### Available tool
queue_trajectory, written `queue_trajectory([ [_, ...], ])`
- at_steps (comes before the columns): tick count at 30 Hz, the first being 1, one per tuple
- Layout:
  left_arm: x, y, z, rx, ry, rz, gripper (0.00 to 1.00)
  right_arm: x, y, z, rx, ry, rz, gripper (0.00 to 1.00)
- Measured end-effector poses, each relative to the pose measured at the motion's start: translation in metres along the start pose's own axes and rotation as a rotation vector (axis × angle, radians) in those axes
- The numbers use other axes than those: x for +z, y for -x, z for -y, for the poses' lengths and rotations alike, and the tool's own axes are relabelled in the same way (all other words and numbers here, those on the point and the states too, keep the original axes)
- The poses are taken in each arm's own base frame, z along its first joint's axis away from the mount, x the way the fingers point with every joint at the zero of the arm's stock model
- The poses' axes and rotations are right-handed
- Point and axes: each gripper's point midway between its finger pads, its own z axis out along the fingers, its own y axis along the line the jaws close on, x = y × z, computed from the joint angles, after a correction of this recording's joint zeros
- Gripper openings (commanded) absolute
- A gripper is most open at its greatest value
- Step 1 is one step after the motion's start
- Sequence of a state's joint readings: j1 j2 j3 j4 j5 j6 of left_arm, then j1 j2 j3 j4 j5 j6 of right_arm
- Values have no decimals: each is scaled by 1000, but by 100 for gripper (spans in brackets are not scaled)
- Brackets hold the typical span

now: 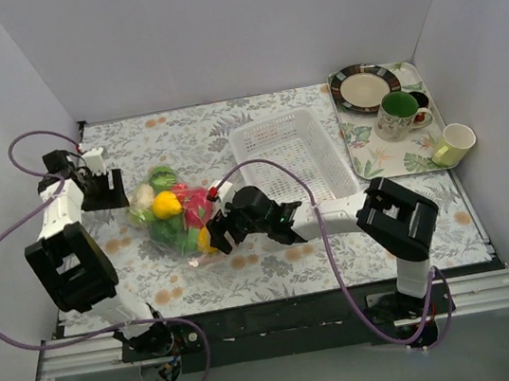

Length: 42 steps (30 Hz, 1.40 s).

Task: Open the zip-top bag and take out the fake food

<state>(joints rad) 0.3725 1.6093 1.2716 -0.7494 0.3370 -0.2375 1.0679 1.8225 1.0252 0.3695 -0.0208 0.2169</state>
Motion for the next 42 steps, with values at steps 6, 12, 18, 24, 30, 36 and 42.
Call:
queue_trajectory([
  [6,25,-7,7,-40,-71,-26,68,8,-2,-6,-13,-28,-8,93],
  [12,31,2,14,-25,-97,18,66,19,4,-2,-16,-76,-8,92],
  [18,35,-11,37,-8,-169,25,25,30,-2,4,-15,-108,-49,91],
  [24,25,-23,51,40,-194,31,0,29,-6,5,-15,-115,-67,88],
  [30,13,-32,50,55,-157,15,0,19,-13,6,-8,-115,-73,85],
  [36,-5,-33,51,52,-121,15,0,5,-22,5,-3,-108,-79,88],
  [42,-27,-29,58,36,-106,45,0,-3,-36,6,-4,-108,-112,91],
])
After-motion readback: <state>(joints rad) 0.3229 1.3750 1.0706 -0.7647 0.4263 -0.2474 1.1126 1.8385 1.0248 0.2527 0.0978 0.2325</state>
